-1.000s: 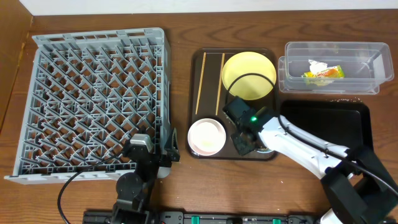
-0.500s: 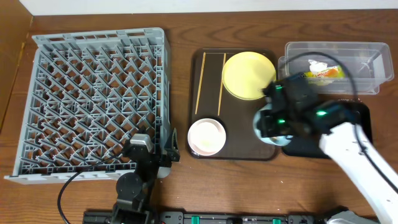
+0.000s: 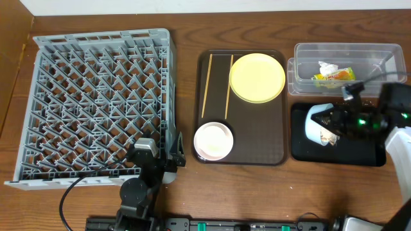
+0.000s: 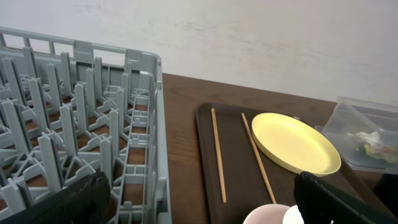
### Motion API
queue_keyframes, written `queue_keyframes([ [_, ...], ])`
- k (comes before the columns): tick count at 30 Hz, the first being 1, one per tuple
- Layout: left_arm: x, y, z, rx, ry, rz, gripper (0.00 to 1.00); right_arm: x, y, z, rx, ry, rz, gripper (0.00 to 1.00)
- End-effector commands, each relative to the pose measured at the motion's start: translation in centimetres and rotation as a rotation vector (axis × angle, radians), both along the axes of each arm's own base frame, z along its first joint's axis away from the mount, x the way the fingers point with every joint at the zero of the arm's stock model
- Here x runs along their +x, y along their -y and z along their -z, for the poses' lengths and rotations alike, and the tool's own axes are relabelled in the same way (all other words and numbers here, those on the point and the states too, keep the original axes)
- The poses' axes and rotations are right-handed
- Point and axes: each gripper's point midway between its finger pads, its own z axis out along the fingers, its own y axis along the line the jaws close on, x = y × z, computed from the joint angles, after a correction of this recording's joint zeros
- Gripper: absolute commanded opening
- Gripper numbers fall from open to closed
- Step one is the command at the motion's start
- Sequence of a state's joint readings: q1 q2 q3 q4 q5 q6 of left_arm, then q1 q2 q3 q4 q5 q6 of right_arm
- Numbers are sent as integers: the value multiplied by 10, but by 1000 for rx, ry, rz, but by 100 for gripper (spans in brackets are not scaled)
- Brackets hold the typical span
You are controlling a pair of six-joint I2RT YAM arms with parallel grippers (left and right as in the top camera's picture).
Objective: Sort waste into correct bins and load items into the dishwasher
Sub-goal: 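Lift the blue bowl and tip the rice onto the black tray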
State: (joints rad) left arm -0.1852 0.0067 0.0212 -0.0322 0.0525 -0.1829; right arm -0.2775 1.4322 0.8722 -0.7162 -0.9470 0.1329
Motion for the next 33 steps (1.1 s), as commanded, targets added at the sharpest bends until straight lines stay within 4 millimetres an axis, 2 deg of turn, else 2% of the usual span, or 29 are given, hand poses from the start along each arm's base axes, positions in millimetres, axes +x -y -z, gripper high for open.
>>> queue_keyframes([
  [1,-1,0,16,12,-47,-1,95,-4,2,-27,324,158,-30,1],
  [7,-1,0,16,12,-47,-1,95,-3,32,-29,524,258,44,1],
  [11,-1,0,16,12,-47,-1,95,0,46,-15,549,214,105,1],
  [19,-1,0,16,12,-47,-1,95,0,46,-16,579,162,126,1],
  [22,-1,0,16,12,-47,-1,95,0,47,-18,539,232,102,1],
  [24,-1,0,16,12,-47,-1,95,4,49,-12,483,263,92,1],
  [26,-1,0,16,12,-47,-1,95,5,48,-19,538,234,98,1],
  [29,-1,0,16,12,-47,-1,95,7,44,-21,484,323,47,1],
  [33,-1,0,16,12,-47,-1,95,7,39,-24,491,317,28,1],
])
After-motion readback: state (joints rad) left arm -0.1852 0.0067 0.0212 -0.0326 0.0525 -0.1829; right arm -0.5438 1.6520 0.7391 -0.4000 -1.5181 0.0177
